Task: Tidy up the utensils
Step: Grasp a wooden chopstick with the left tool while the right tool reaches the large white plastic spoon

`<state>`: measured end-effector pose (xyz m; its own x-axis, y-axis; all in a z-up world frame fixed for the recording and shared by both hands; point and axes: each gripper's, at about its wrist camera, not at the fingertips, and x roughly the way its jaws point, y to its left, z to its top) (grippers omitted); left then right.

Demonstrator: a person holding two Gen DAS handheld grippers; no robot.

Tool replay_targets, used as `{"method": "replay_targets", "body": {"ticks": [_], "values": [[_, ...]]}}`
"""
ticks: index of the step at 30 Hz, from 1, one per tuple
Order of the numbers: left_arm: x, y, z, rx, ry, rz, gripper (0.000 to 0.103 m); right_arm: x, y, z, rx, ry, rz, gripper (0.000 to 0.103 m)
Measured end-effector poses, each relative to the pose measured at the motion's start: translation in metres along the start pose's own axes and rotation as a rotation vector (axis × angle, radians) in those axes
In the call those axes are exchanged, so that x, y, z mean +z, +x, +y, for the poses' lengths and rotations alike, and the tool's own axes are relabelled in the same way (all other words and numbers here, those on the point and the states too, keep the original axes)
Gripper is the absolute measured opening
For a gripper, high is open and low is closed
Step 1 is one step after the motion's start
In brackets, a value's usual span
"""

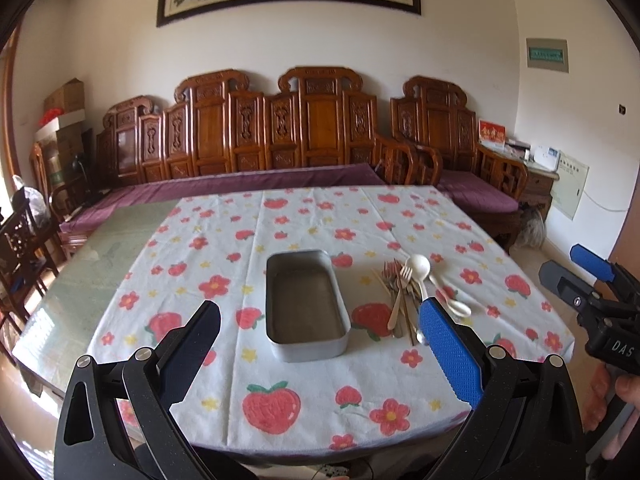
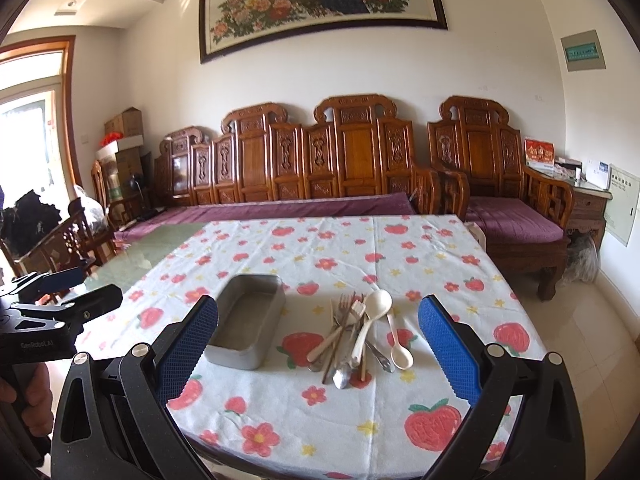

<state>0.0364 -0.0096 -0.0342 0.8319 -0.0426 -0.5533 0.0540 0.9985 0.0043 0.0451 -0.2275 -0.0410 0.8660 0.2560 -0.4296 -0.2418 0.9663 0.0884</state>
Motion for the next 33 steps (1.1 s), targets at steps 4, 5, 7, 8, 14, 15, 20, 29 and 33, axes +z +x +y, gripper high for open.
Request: {"method": "replay_targets", "body": {"ticks": [4,5,7,8,14,15,20,29,33], "values": [[-0.007,0.030,-0.001,-0.023,0.020,0.060,0.096,-0.012,0.024,-0.012,-0.004,0.007,0.036,0.094],[-0.010,0.036,-0.001,-0.027,0.025,0.069,0.096,-0.015,0.033,-0.016,-0.007,0.011,0.052,0.092],[-0.011,0.049,-0.001,-0.043,0.036,0.086,0.096,-0.019,0.047,-0.023,-0.017,0.015,0.074,0.089],[-0.012,0.055,-0.002,-0.049,0.042,0.095,0.096,-0.021,0.052,-0.026,-0.024,0.013,0.082,0.088],[-0.011,0.084,-0.008,-0.083,0.068,0.136,0.096,-0.026,0.090,-0.049,-0.063,0.031,0.126,0.083],[-0.011,0.088,-0.009,-0.091,0.073,0.140,0.096,-0.026,0.094,-0.053,-0.067,0.033,0.130,0.082],[-0.009,0.108,-0.016,-0.121,0.083,0.158,0.096,-0.020,0.122,-0.072,-0.081,0.051,0.147,0.075],[-0.010,0.142,-0.035,-0.175,0.117,0.194,0.090,-0.020,0.177,-0.099,-0.081,0.059,0.198,0.060],[-0.011,0.161,-0.045,-0.200,0.123,0.222,0.080,-0.037,0.199,-0.108,-0.066,0.078,0.244,0.058]]}}
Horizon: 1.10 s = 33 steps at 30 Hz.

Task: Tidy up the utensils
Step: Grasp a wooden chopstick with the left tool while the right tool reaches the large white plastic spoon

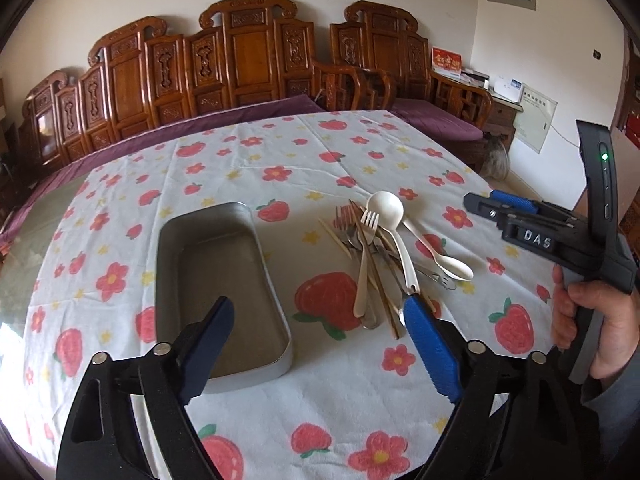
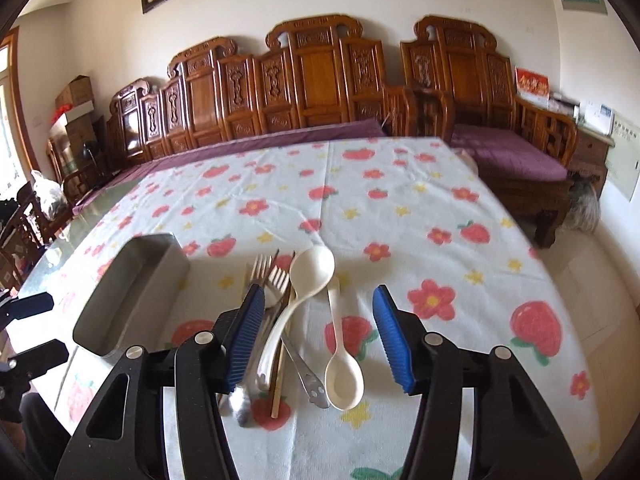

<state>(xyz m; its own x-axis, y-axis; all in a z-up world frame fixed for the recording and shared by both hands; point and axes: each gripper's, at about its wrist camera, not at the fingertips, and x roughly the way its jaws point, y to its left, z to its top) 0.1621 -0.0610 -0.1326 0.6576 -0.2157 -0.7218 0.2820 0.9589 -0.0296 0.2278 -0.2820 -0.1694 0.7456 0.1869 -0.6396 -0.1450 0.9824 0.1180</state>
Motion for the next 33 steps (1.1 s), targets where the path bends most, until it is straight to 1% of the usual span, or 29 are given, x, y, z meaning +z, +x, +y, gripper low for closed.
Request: {"method": "replay_targets", "body": {"ticks": [1,5,7,9,11,13,14,16,18,19,23,24,27,29,31,33], "values": [[0.001,0.006,-0.002,-0.010,-0.001,0.009,0.078,-0.003,0.003,-0.001,0.000,-0.003,0.007,0.058],[0.006,0.028,-0.011,-0.029,0.002,0.038,0.076,-0.015,0.023,-0.009,0.003,0.002,0.051,0.053],[0.008,0.039,-0.015,-0.037,0.004,0.055,0.067,-0.018,0.031,-0.014,0.006,0.010,0.064,0.052],[0.009,0.052,-0.021,-0.039,0.009,0.073,0.061,-0.020,0.037,-0.020,0.008,0.018,0.078,0.051],[0.009,0.065,-0.028,-0.061,0.009,0.093,0.055,-0.023,0.043,-0.025,0.001,0.031,0.098,0.051],[0.009,0.079,-0.034,-0.087,0.005,0.120,0.044,-0.026,0.047,-0.030,-0.001,0.047,0.113,0.050],[0.008,0.087,-0.038,-0.099,0.003,0.138,0.041,-0.026,0.048,-0.031,-0.002,0.051,0.114,0.050],[0.007,0.097,-0.044,-0.111,0.011,0.156,0.031,-0.027,0.048,-0.033,-0.002,0.059,0.114,0.050],[0.008,0.108,-0.050,-0.116,0.012,0.169,0.028,-0.027,0.048,-0.034,-0.001,0.064,0.116,0.050],[0.009,0.113,-0.053,-0.115,0.010,0.173,0.025,-0.027,0.047,-0.034,-0.002,0.065,0.118,0.050],[0.013,0.133,-0.059,-0.091,0.008,0.190,0.017,-0.026,0.044,-0.032,-0.006,0.055,0.110,0.050],[0.013,0.137,-0.059,-0.088,0.008,0.198,0.012,-0.026,0.043,-0.033,-0.002,0.060,0.108,0.050],[0.014,0.148,-0.058,-0.101,-0.010,0.217,0.010,-0.026,0.043,-0.034,0.003,0.072,0.109,0.050],[0.015,0.153,-0.054,-0.096,-0.032,0.223,0.010,-0.025,0.043,-0.034,0.007,0.076,0.109,0.051],[0.015,0.157,-0.051,-0.108,-0.057,0.232,0.009,-0.024,0.041,-0.033,0.013,0.075,0.102,0.051],[0.016,0.159,-0.051,-0.091,-0.060,0.230,0.009,-0.025,0.042,-0.032,0.014,0.073,0.104,0.051]]}}
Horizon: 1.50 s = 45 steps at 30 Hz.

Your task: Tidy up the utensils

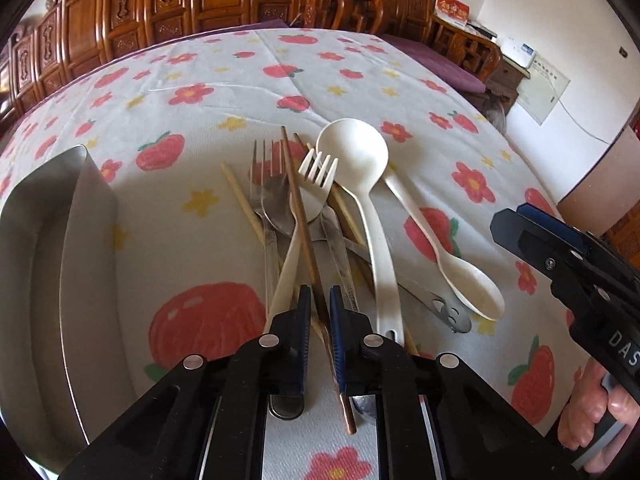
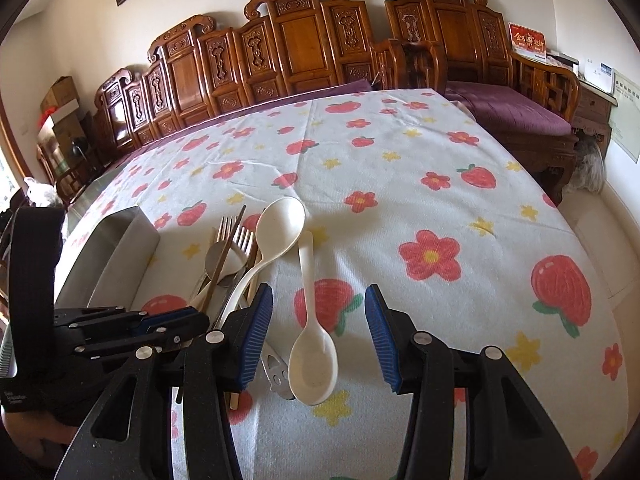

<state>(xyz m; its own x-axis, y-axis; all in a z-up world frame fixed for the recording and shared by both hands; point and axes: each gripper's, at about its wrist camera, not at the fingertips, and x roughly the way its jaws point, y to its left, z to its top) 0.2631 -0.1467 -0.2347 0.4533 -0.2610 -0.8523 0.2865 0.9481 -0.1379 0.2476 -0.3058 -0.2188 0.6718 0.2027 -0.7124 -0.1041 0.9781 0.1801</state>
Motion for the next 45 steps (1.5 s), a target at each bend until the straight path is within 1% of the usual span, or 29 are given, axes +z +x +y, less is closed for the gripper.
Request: {"method": "replay_targets", "body": {"ticks": [5,7,12,17,21,23,27,29,31,34,37,39,41,44,45], "values": [[0.003,0.003,-0.003,0.029,0.012,0.001,0.009,0.000,0.000,0.002,0.005,-0.001,0.002,0.051],[0.004,0.002,-0.004,0.038,0.020,0.000,0.006,0.000,0.001,0.003,0.005,-0.007,0.002,0.051],[-0.001,-0.007,-0.003,0.037,0.024,-0.013,0.004,-0.001,0.003,0.003,0.005,-0.006,0.012,0.051],[-0.008,-0.032,-0.001,0.021,0.027,-0.056,0.004,-0.002,0.007,0.005,0.024,-0.006,0.022,0.051],[-0.017,-0.055,0.001,0.015,0.035,-0.096,0.004,-0.001,0.007,0.013,0.056,-0.020,0.018,0.050],[-0.019,-0.062,0.004,0.016,0.042,-0.106,0.004,-0.001,0.009,0.019,0.075,-0.029,0.024,0.047],[-0.022,-0.074,0.015,0.004,0.032,-0.127,0.004,0.001,0.020,0.034,0.105,-0.049,0.050,0.045],[-0.023,-0.079,0.018,0.001,0.032,-0.138,0.004,0.003,0.028,0.043,0.107,-0.068,0.067,0.043],[-0.025,-0.083,0.023,0.002,0.031,-0.145,0.004,0.005,0.035,0.048,0.121,-0.066,0.081,0.040],[-0.028,-0.089,0.027,0.007,0.027,-0.153,0.004,0.009,0.048,0.052,0.120,-0.063,0.103,0.036],[-0.033,-0.098,0.028,0.017,0.024,-0.164,0.004,0.010,0.059,0.051,0.121,-0.044,0.124,0.033],[-0.035,-0.104,0.030,0.022,0.019,-0.169,0.004,0.009,0.067,0.049,0.140,-0.015,0.147,0.030],[-0.038,-0.110,0.030,0.027,0.016,-0.176,0.004,0.007,0.070,0.047,0.147,0.002,0.163,0.026],[-0.041,-0.120,0.028,0.039,0.014,-0.185,0.004,0.004,0.074,0.043,0.175,0.035,0.192,0.024],[-0.042,-0.124,0.028,0.043,0.016,-0.189,0.004,0.003,0.072,0.042,0.179,0.037,0.189,0.023]]}}
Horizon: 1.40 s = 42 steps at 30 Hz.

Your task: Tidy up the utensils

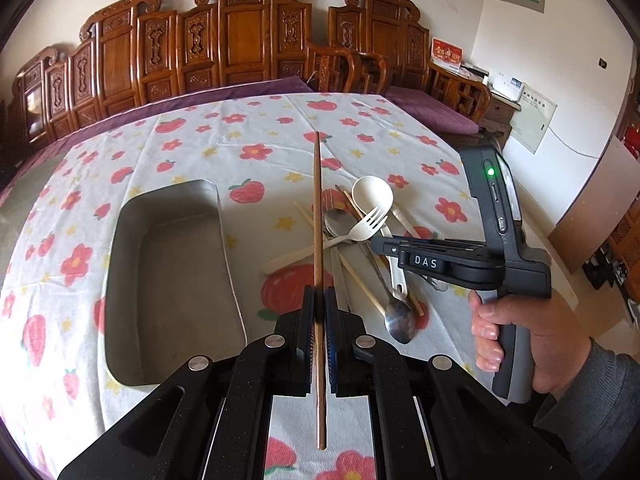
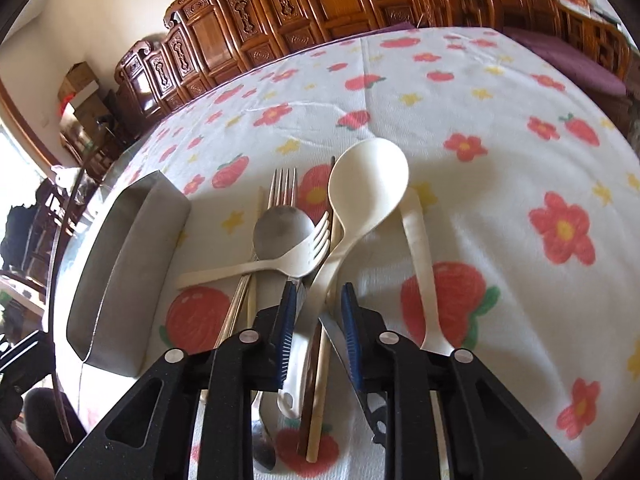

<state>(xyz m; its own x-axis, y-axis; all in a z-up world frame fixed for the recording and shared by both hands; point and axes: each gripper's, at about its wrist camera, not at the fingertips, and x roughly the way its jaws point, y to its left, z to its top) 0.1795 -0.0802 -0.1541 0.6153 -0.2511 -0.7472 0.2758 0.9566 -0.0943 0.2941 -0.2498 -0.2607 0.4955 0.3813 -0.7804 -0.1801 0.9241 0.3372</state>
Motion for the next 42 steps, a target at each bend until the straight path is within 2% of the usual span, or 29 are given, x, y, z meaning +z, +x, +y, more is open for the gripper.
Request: {"method": "replay_targets", "body": {"ticks": [1,3,5,7,17,24,32,42], "values": [[0.000,-0.004,0.000,0.003,0.002,-0.004,0.004,-0.001,-0.002,0.000,0.007,0.001,-0.001,0.018],[0.000,-0.011,-0.001,0.009,0.009,-0.012,0.004,-0.001,-0.004,-0.002,0.003,0.006,-0.003,0.016],[0.001,-0.016,0.000,0.014,0.014,-0.016,0.004,0.000,-0.008,-0.003,0.000,0.013,-0.012,0.006],[0.002,-0.020,0.003,0.017,0.013,-0.022,0.004,0.001,-0.011,-0.003,0.002,0.009,-0.023,0.005],[0.011,-0.019,0.050,0.054,-0.026,-0.052,0.004,0.003,-0.037,0.003,-0.029,-0.031,-0.108,0.005],[0.017,0.002,0.089,0.101,-0.053,-0.018,0.004,0.002,-0.059,0.016,-0.009,-0.070,-0.164,0.005],[0.009,0.026,0.115,0.132,-0.088,0.022,0.004,0.001,-0.057,0.025,-0.003,-0.095,-0.168,0.005],[0.002,0.047,0.129,0.113,-0.111,0.102,0.004,0.000,-0.059,0.033,0.000,-0.112,-0.181,0.005]]}}
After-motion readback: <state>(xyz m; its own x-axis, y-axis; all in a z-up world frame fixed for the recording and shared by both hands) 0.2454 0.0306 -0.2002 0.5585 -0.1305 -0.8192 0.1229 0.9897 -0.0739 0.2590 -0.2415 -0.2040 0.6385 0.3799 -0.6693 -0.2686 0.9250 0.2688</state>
